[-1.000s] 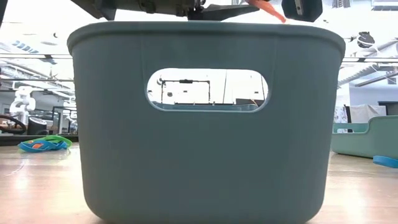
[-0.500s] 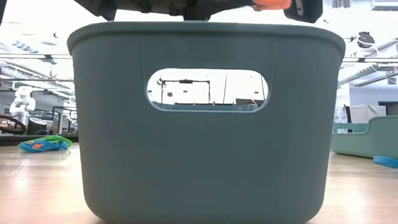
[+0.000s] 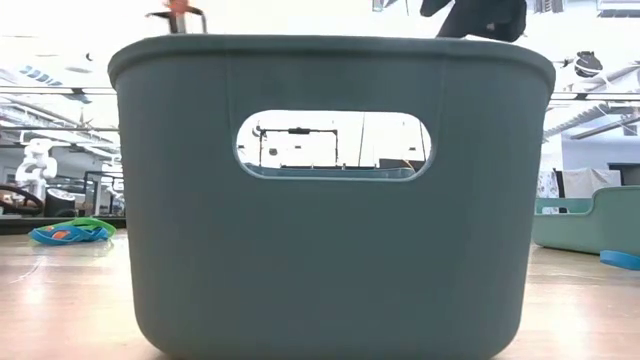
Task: Sort rubber bands into baskets
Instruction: Put the orange rubber band into the orange bin
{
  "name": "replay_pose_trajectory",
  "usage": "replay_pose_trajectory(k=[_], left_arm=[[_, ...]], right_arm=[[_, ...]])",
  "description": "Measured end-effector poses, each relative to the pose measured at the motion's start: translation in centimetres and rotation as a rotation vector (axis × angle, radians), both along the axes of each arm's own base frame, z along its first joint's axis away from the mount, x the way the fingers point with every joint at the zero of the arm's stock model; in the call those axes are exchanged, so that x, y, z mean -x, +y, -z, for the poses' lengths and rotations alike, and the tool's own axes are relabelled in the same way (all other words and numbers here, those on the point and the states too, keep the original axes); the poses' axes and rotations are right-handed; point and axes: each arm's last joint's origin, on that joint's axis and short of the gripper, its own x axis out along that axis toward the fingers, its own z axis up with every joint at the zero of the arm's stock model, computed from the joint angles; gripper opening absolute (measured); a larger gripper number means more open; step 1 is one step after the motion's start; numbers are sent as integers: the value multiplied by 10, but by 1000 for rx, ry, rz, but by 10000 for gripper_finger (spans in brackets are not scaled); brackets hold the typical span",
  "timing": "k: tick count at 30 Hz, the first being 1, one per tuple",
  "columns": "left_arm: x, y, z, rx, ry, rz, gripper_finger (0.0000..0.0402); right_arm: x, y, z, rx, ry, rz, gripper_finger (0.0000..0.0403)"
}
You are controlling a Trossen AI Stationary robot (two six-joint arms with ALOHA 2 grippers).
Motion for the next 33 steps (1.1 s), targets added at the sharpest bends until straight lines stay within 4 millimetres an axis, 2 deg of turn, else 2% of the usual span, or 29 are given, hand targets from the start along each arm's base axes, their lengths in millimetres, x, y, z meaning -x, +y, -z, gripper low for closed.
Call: replay_pose_trajectory(k=[8, 13, 17, 26, 33], left_arm=[[68, -46, 3, 50, 374, 47, 1], [91, -69, 14, 31, 503, 21, 0], [97, -74, 24, -22, 551, -30, 0], [92, -81, 45, -52, 652, -49, 0], [89, -87, 60, -57, 746, -12, 29]], right_arm=[[-7, -9, -3, 43, -39, -33, 185], [-14, -19, -5, 61, -75, -37, 185], [-18, -26, -7, 68, -103, -31, 185], [-21, -29, -9, 36, -119, -62, 185], [-19, -24, -8, 35, -113, -75, 185]])
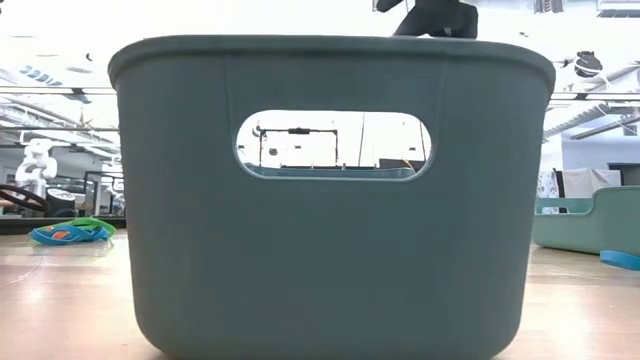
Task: Sort rubber bands into baskets
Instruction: Put the orange rubber band into the orange bin
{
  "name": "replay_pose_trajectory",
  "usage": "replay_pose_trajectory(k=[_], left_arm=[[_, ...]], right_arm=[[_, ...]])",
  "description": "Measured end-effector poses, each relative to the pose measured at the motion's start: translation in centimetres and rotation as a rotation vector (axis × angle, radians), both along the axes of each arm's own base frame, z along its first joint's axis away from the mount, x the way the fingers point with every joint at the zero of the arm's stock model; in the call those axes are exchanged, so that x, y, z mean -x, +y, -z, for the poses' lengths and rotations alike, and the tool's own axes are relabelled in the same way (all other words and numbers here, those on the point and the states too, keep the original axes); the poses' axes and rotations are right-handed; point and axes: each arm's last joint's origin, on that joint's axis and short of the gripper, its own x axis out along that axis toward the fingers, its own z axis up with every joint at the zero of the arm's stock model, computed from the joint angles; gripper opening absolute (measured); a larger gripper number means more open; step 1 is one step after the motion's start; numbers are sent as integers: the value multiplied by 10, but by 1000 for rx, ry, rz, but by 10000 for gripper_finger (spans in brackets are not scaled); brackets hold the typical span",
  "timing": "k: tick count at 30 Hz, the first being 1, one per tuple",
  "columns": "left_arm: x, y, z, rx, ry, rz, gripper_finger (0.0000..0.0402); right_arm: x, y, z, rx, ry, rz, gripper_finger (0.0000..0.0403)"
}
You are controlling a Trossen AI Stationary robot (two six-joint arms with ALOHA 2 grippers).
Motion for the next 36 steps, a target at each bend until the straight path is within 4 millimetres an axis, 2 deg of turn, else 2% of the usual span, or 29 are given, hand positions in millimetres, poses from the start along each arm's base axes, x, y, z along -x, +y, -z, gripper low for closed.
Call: replay_pose_trajectory(k=[6, 14, 18, 22, 29, 32, 36], left_arm=[[0, -1, 1, 5, 0, 18, 61], [2, 3, 1, 19, 66, 41, 132], [1, 13, -15, 99, 72, 61, 144], [-3, 35, -39, 108, -62, 1, 145], [-16, 95, -77, -53, -391, -249, 145], [-24, 122, -84, -120, -457, -345, 145], [-41, 155, -82, -158, -460, -405, 145]], right_arm=[[1, 2, 0, 1, 4, -8, 185], [1, 2, 0, 1, 4, -8, 185], [1, 2, 0, 4, 3, -10, 185], [1, 2, 0, 38, 3, -38, 185], [3, 1, 2, 63, 40, -54, 185], [5, 1, 4, 59, 63, -44, 185], [10, -1, 8, 76, 130, -44, 185]])
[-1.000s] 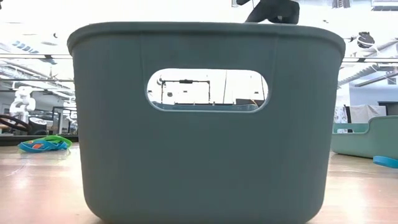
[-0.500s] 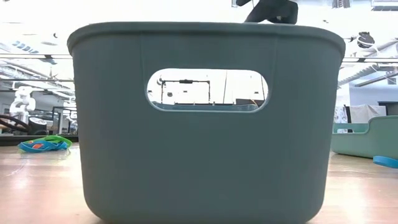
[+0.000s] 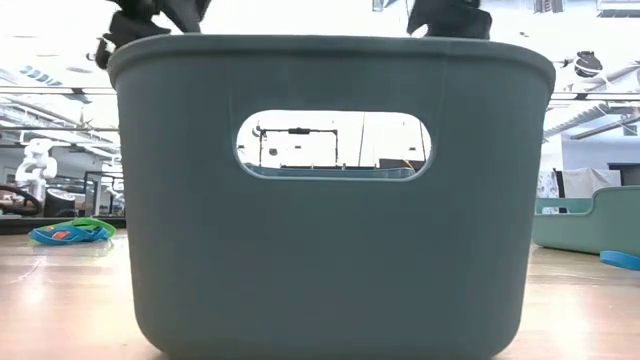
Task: Sort rubber bands into baskets
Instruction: Put the orange rubber band into the orange bin
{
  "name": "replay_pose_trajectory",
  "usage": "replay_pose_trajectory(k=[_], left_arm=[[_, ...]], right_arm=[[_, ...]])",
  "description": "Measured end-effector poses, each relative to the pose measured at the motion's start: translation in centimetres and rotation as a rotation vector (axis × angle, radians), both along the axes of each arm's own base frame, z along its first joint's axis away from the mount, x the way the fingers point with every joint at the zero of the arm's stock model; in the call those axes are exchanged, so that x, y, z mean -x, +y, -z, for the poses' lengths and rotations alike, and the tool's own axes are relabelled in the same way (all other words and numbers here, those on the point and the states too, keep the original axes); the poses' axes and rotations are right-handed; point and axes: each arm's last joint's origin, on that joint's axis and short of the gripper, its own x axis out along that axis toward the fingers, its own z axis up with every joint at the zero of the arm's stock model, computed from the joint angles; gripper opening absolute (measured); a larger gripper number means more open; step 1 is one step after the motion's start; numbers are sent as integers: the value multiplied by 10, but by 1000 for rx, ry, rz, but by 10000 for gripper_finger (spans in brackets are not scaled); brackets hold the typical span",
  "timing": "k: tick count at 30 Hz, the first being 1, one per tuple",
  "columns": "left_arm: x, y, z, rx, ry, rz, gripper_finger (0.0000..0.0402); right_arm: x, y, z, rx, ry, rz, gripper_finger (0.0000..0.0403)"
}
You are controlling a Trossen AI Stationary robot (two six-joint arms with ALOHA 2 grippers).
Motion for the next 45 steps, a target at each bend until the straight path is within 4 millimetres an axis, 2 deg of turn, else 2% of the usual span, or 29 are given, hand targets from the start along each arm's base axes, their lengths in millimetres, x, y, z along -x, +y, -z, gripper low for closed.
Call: replay_pose_trajectory(k=[3, 7, 12, 17, 22, 27, 31, 35, 45], left_arm=[[-3, 21, 9, -6, 89, 28, 145], [7, 45, 18, -46, 256, 58, 145], [19, 84, 23, -183, 401, -46, 145], [25, 138, 29, -235, 458, -140, 145], [36, 195, 49, -250, 565, -185, 145], [40, 235, 73, -240, 612, -199, 145], [37, 250, 92, -195, 611, -156, 145], [33, 256, 107, -169, 629, -106, 145], [28, 260, 115, -174, 618, -105, 145]], right_arm=[[4, -1, 3, 15, 53, 1, 185], [6, -2, 4, 2, 72, 38, 185], [-2, -6, 4, -59, 18, 127, 185], [-14, -12, 2, -129, -66, 197, 185], [-21, -15, 0, -208, -123, 273, 185], [-20, -12, 0, -270, -128, 345, 185], [-18, -5, 1, -308, -126, 371, 185], [-16, 2, 1, -318, -131, 385, 185], [-14, 7, 1, -310, -141, 400, 185]])
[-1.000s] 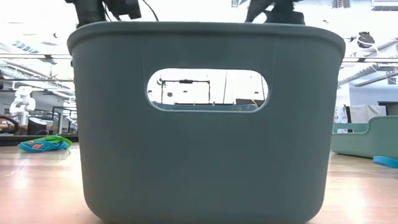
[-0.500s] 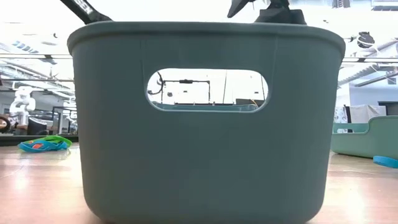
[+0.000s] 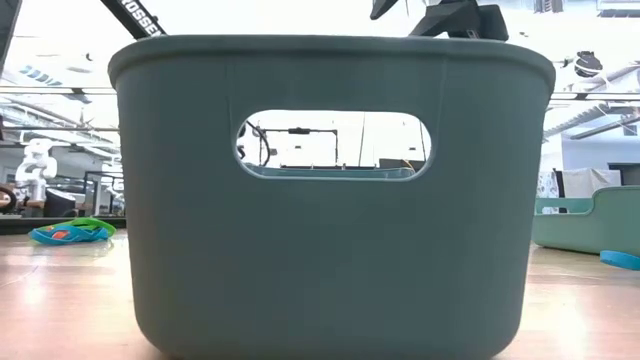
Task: Sort rubber bands into baskets
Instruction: Put the orange rubber band into the orange bin
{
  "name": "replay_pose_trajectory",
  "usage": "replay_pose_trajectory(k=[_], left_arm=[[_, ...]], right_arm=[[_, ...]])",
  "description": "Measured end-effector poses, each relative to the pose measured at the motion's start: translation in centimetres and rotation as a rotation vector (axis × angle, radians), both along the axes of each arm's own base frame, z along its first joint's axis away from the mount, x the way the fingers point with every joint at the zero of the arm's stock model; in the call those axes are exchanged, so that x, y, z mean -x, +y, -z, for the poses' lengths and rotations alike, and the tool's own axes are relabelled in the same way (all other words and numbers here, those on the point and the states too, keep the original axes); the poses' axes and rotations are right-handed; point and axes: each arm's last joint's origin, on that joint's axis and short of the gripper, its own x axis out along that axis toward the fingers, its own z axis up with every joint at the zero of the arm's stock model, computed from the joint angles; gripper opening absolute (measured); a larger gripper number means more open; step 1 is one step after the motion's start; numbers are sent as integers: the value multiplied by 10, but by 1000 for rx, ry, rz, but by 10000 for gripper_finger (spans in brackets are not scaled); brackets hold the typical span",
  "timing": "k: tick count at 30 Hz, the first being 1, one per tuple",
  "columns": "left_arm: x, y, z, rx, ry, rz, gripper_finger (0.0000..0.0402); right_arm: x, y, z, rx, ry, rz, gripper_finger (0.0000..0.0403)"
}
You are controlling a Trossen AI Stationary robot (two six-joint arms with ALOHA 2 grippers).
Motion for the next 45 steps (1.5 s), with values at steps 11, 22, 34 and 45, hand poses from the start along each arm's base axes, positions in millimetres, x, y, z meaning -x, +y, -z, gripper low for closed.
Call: replay_pose_trajectory(k=[11, 22, 34, 45], left_arm=[[-3, 1, 10, 19, 18, -6, 145], [-4, 1, 10, 23, 7, -6, 145], [-4, 1, 10, 35, -3, -30, 145], [2, -4, 18, 61, 19, -56, 145]], right_arm=[[2, -1, 2, 10, 24, -3, 185], [2, -1, 2, 22, 30, -21, 185], [3, 0, 2, 25, 43, -62, 185], [7, 7, 4, 32, 71, -82, 185]])
